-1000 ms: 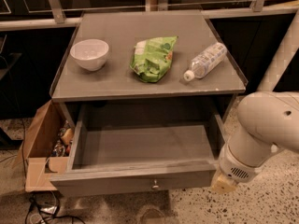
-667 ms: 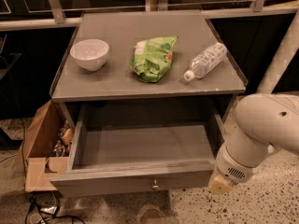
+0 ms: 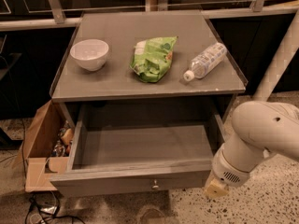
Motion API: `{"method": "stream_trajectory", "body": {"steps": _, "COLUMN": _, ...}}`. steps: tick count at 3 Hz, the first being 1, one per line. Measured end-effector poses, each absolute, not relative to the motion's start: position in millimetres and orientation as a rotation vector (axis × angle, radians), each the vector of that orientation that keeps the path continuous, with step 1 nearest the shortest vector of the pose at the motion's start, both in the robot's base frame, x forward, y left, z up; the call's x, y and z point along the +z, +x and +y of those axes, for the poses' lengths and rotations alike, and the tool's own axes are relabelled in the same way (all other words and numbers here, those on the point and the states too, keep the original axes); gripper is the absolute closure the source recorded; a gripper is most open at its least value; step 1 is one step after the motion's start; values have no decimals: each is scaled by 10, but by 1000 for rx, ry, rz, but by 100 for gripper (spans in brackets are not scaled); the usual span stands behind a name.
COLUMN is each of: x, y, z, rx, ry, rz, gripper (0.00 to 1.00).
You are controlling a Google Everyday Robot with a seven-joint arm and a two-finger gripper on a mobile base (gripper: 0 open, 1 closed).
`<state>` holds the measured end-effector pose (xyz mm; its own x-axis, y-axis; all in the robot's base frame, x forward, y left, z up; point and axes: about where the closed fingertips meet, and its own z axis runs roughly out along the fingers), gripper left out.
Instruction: Close top drawer
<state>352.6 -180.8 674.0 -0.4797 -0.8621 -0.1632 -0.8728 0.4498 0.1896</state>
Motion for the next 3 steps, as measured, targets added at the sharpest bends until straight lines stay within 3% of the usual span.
{"method": "stream_trajectory", "body": {"steps": 3, "x": 6456, "y": 3776, "z": -1775, "rx": 342, "ry": -1653, "rz": 2625, "gripper": 100}}
